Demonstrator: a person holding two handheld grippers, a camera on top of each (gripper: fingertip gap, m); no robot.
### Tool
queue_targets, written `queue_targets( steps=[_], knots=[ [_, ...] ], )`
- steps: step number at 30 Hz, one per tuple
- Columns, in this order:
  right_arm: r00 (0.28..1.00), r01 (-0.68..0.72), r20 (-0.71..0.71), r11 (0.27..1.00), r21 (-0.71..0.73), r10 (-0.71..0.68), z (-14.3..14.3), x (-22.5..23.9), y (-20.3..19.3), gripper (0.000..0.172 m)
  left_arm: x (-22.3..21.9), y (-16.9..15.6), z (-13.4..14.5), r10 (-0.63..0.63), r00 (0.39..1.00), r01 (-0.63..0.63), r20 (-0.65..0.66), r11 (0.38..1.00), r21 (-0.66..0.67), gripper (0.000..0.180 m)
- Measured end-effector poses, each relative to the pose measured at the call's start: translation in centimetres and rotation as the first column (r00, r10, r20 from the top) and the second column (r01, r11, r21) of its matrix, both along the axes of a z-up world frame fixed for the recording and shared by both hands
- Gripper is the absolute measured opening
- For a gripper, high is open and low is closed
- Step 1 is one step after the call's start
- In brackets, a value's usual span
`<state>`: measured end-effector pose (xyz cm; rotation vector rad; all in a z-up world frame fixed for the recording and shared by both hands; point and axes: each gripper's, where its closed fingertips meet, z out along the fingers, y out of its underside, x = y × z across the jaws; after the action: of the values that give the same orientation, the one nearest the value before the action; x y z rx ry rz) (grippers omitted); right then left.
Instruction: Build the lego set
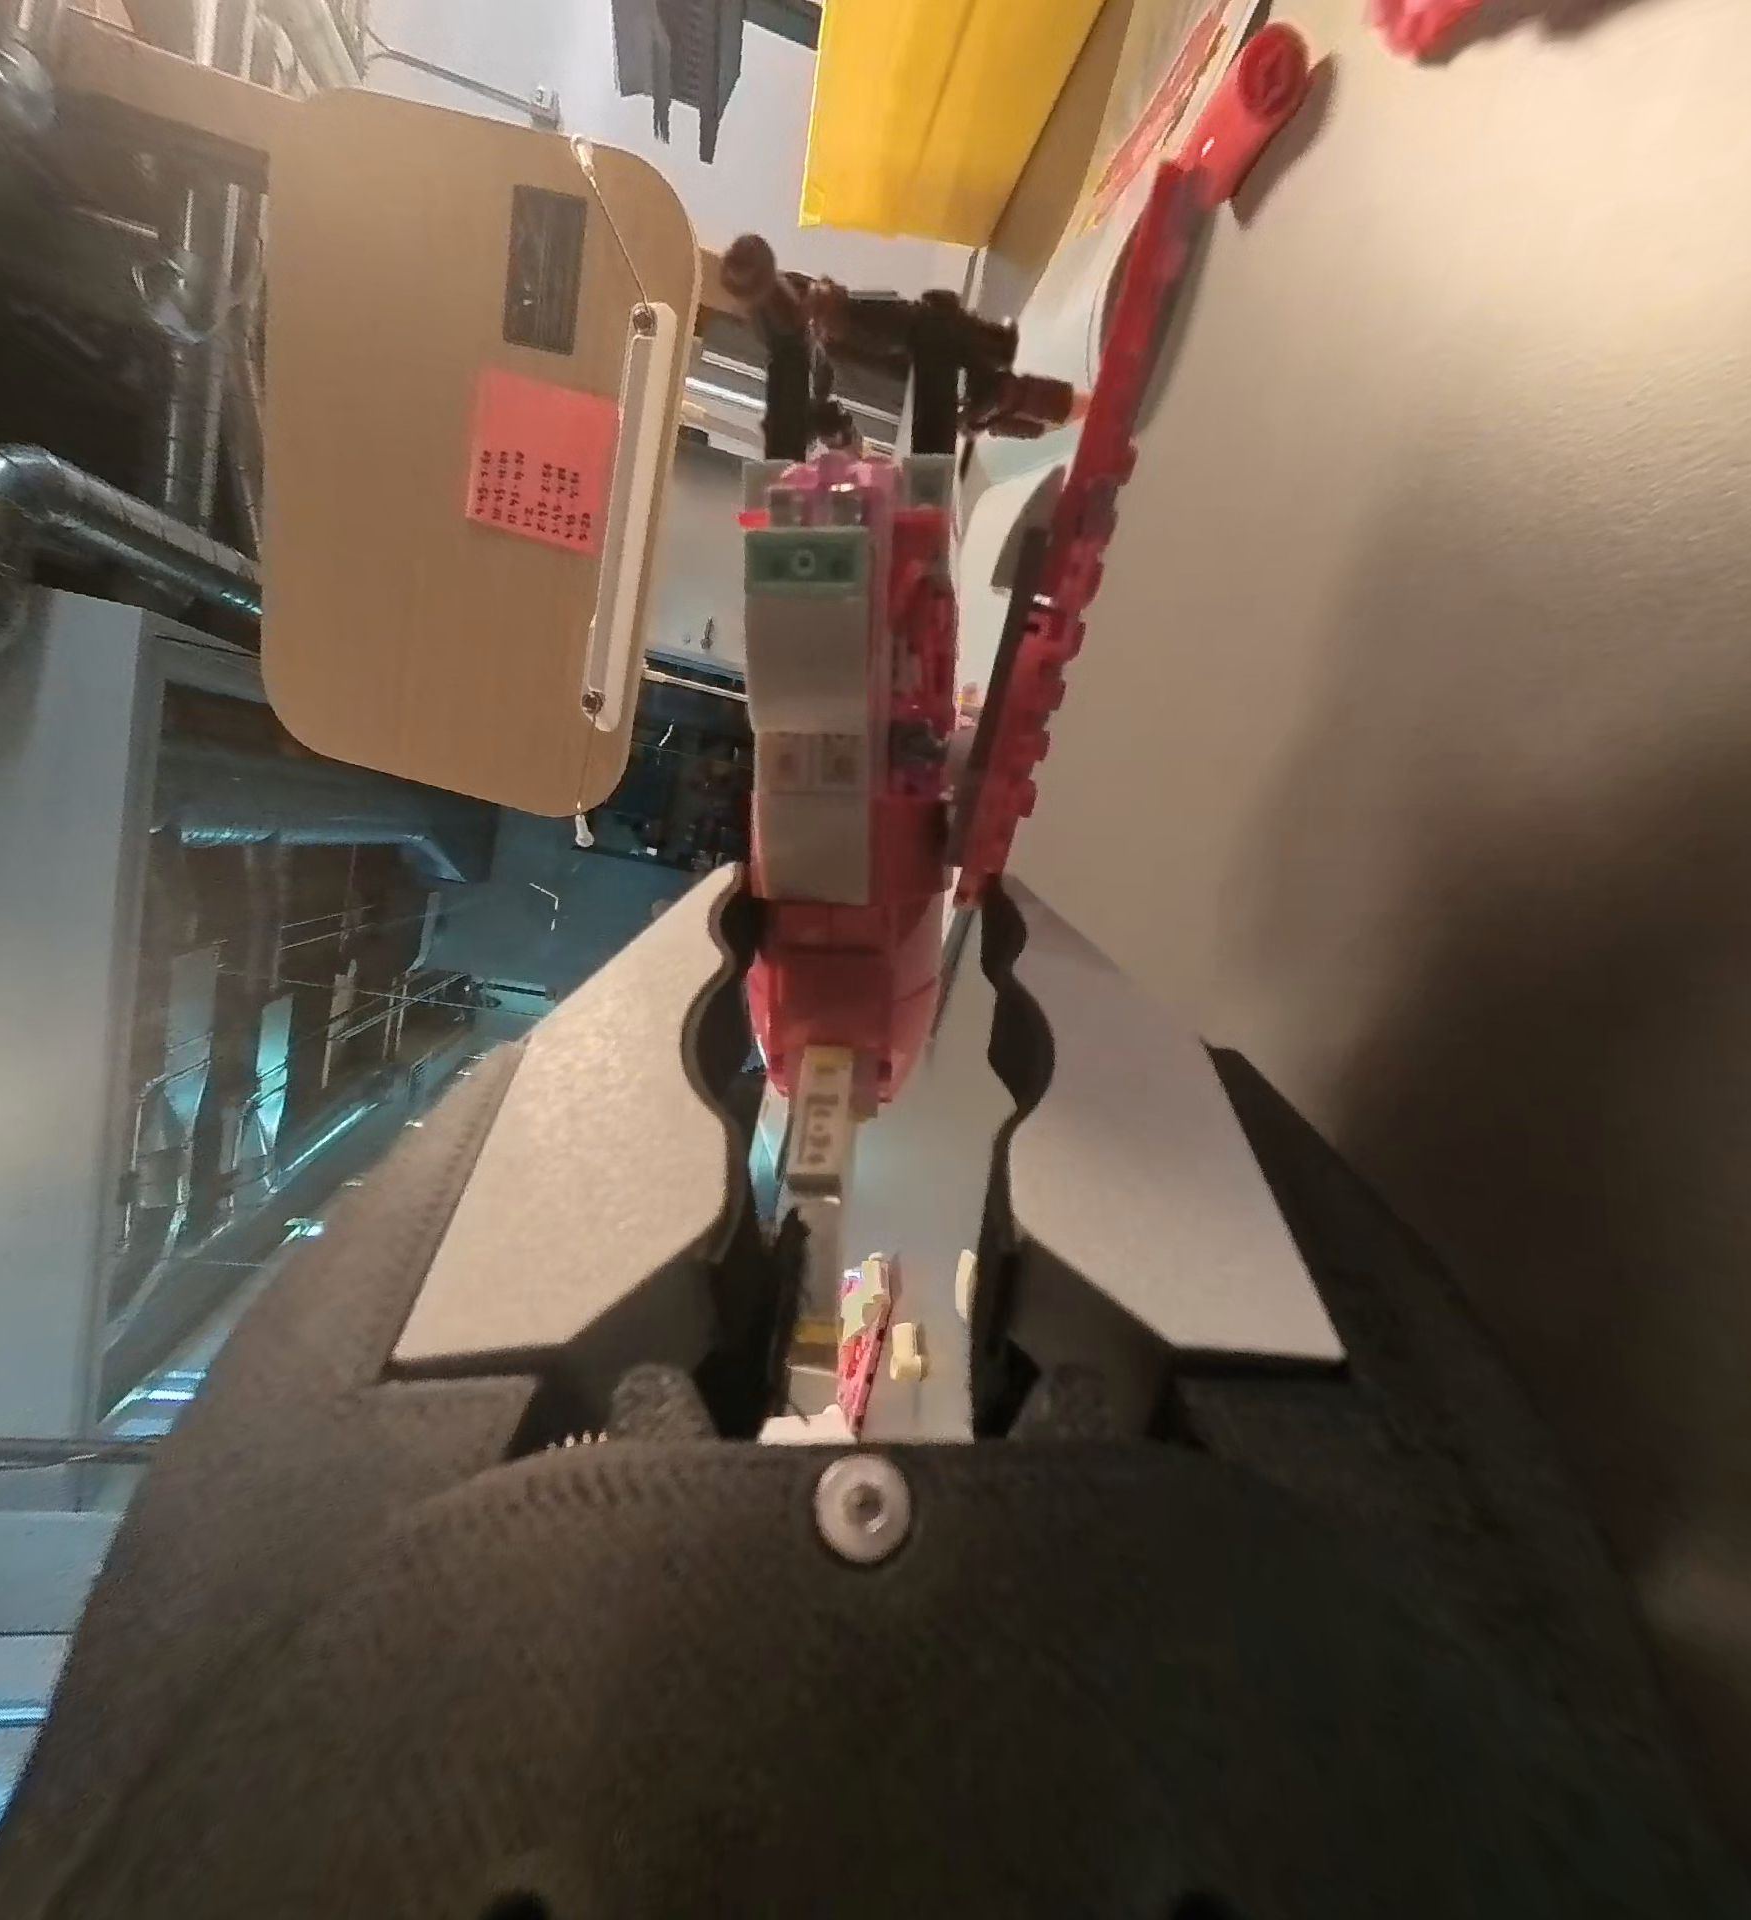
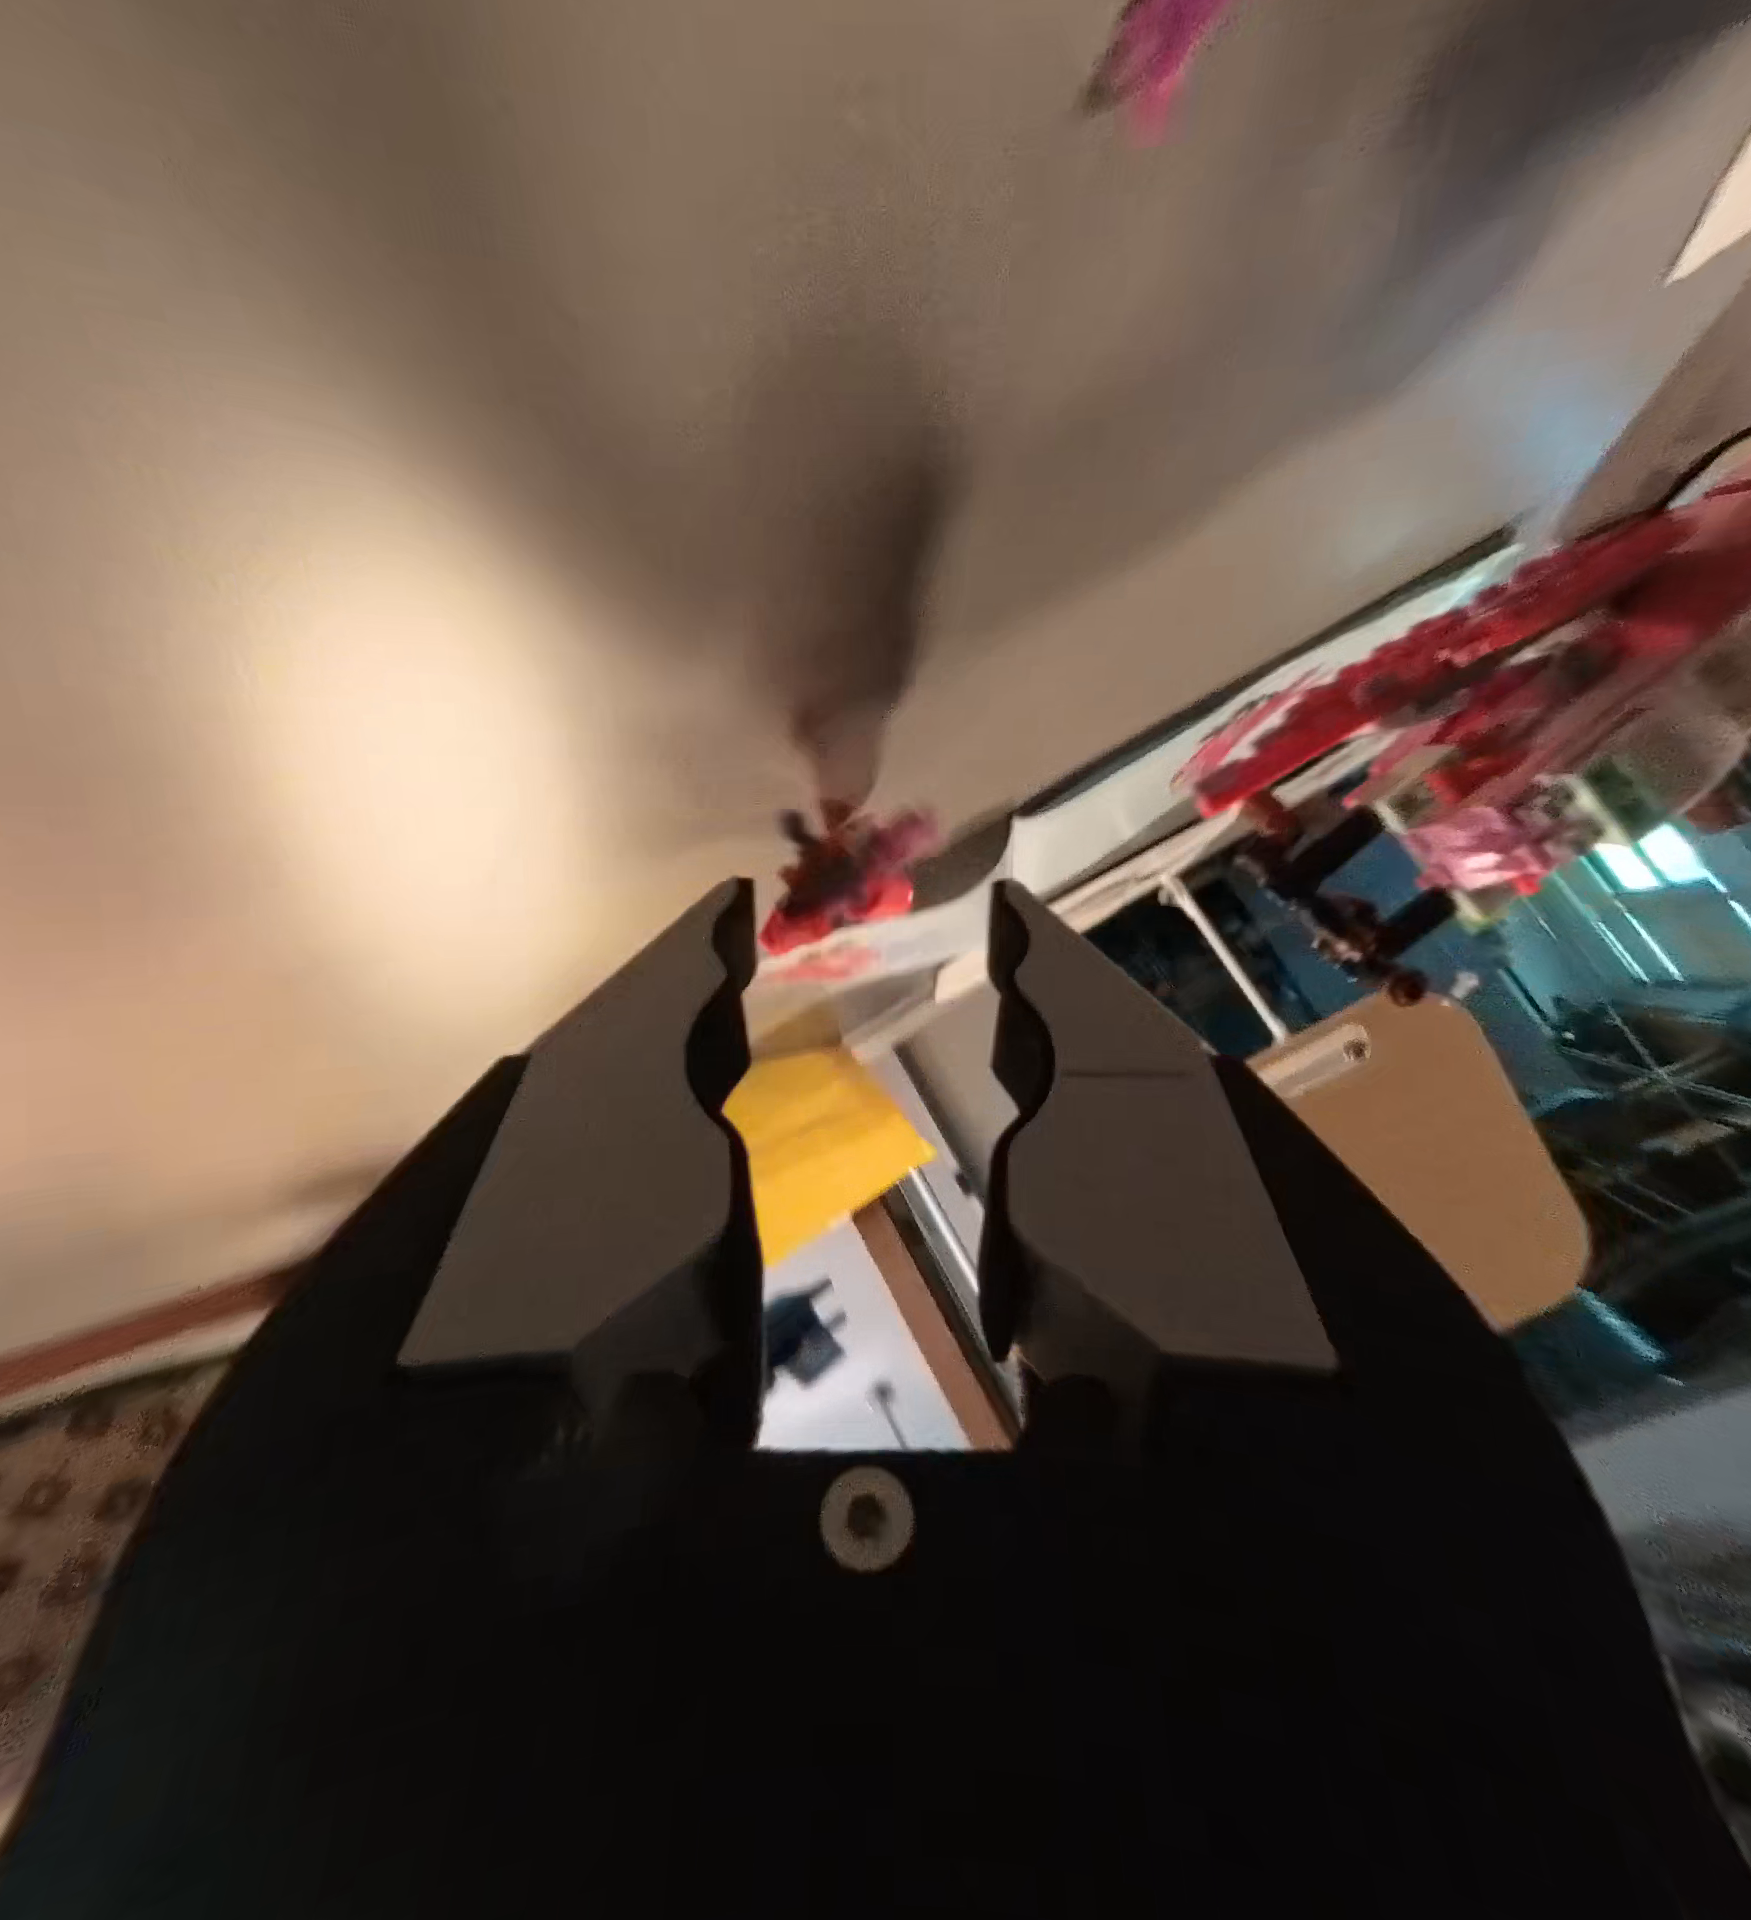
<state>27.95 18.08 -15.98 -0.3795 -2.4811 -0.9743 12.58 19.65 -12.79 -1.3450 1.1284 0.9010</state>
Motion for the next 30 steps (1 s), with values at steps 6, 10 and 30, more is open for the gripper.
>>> queue_targets(
  steps=[6,10,30],
  knots=[
    [0.985,0.108,-0.082,0.909,-0.402,-0.153,-1.3,-1.2,-1.8,0.079,0.2,0.0,-0.8,-0.006,1.000,0.006,-0.022,1.000,-0.029,0.043],
    [0.966,0.198,0.001,0.742,-0.641,-0.257,-0.6,-1.0,-1.7,0.083,0.2,0.0,-1.1,-0.012,0.999,0.011,-0.030,0.999,-0.043,0.043],
    [0.776,0.565,0.325,0.366,-0.740,-0.540,-2.6,2.4,-1.7,0.065,0.1,-0.2,-2.9,-0.028,0.997,0.019,-0.071,0.993,-0.119,0.043]
  ],
)
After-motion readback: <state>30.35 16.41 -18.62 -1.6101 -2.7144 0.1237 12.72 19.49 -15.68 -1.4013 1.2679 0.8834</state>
